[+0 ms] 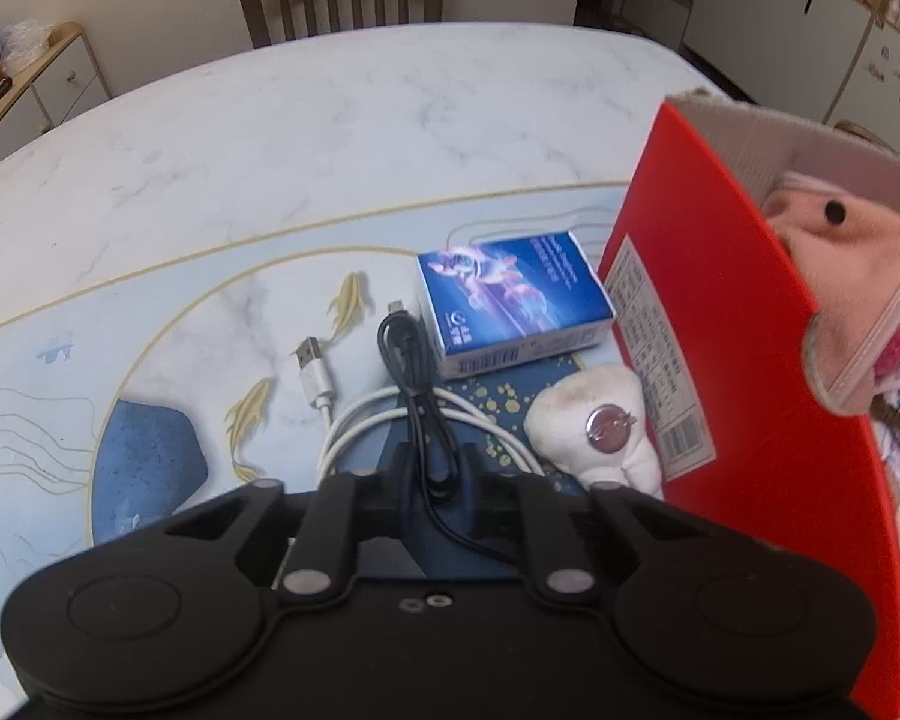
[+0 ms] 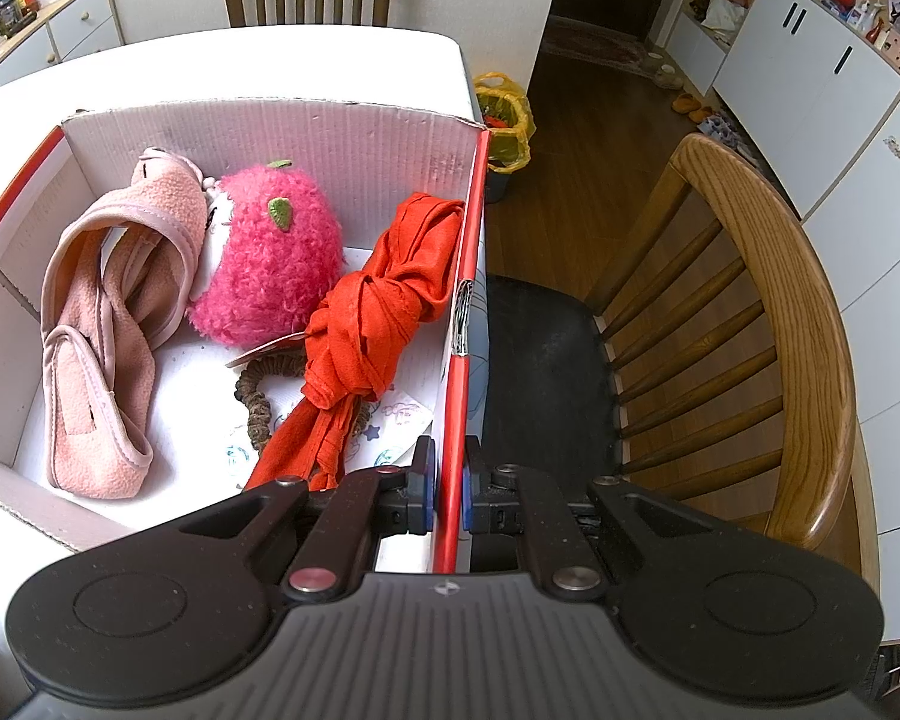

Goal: Organize objects
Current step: 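Grasp the black cable with the left gripper, then carry the black cable into the box and open the left gripper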

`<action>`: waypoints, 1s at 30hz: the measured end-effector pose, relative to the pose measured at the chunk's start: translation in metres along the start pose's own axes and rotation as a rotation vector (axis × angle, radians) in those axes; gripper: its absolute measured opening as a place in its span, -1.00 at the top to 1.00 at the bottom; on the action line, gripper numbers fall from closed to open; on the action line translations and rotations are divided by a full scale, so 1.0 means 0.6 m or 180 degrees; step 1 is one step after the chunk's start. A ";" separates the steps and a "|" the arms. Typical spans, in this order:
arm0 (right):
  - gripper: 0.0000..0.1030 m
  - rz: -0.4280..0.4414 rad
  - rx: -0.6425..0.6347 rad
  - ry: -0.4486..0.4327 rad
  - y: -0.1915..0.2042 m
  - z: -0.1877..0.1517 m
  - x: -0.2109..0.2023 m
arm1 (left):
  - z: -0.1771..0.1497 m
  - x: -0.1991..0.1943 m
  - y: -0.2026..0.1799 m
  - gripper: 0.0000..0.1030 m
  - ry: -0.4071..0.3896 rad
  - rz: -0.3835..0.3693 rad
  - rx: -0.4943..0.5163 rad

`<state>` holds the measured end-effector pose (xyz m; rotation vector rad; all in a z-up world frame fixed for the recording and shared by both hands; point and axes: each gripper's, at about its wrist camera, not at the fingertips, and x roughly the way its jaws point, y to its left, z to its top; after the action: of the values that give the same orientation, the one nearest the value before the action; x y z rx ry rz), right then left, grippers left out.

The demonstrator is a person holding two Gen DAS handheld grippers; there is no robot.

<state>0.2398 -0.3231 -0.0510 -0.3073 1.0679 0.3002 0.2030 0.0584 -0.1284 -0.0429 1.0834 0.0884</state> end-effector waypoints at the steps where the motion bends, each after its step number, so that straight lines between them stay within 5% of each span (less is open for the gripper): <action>1: 0.85 0.0003 -0.0001 0.0000 0.001 0.000 0.000 | 0.000 -0.003 0.001 0.87 0.0003 -0.0009 -0.0024; 19: 0.85 0.0000 -0.0004 -0.0006 0.000 0.001 -0.001 | 0.002 -0.139 0.003 0.89 -0.0331 -0.0411 -0.0248; 30: 0.85 0.0003 0.0004 -0.0010 0.002 0.003 -0.001 | 0.031 -0.216 -0.078 0.89 -0.0636 -0.0805 0.0042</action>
<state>0.2403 -0.3214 -0.0497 -0.3051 1.0652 0.3008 0.1632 0.0064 -0.0054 -0.1557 0.8713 -0.1398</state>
